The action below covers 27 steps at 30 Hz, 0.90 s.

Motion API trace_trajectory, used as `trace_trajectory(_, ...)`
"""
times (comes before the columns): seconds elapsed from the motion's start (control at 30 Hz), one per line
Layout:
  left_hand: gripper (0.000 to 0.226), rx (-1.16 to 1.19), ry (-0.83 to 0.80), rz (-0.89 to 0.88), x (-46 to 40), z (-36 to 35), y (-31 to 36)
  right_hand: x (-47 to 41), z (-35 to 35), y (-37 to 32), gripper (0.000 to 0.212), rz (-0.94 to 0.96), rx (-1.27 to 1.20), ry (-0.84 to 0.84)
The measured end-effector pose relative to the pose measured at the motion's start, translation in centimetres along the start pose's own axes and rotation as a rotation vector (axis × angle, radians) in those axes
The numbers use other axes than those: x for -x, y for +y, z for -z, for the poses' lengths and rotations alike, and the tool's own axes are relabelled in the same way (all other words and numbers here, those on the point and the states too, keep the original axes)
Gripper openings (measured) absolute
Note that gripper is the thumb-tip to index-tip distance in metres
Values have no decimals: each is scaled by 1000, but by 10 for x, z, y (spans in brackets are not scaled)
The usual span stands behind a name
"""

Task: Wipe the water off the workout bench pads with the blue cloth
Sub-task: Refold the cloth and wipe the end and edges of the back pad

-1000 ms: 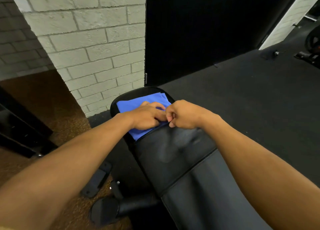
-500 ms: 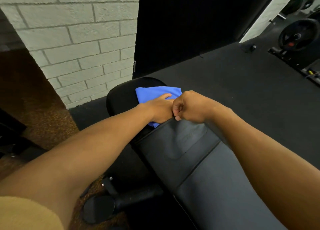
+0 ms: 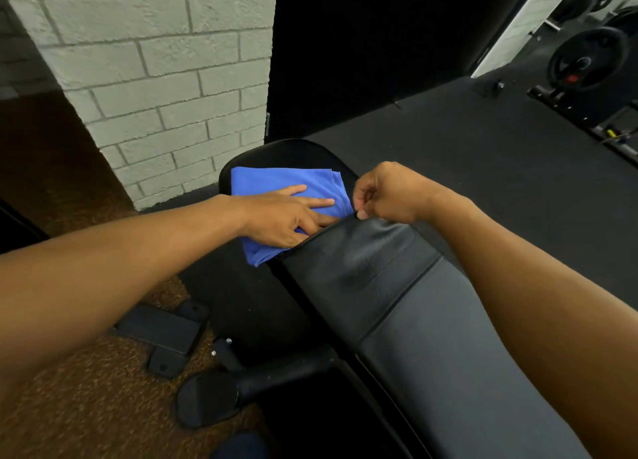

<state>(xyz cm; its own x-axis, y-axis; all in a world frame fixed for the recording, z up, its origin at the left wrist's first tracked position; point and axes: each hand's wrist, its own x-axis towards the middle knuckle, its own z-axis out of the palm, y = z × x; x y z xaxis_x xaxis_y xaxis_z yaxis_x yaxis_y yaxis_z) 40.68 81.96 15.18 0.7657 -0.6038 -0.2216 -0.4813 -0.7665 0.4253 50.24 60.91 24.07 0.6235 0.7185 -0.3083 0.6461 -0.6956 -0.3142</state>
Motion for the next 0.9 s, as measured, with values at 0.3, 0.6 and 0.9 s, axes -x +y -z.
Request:
trace_trajectory(0.3,36,32,-4,-19,5,-7,-1,-8,2,-2,12,11,-19,-40)
trace_trajectory(0.6,48,-58,-95,-1,-26,5,6,-10,7,-6,12,-2,-2,-77)
trace_trajectory(0.9,55,-35,-78,89,-67,22,19,-4,8,-7,15,-19,3,-67)
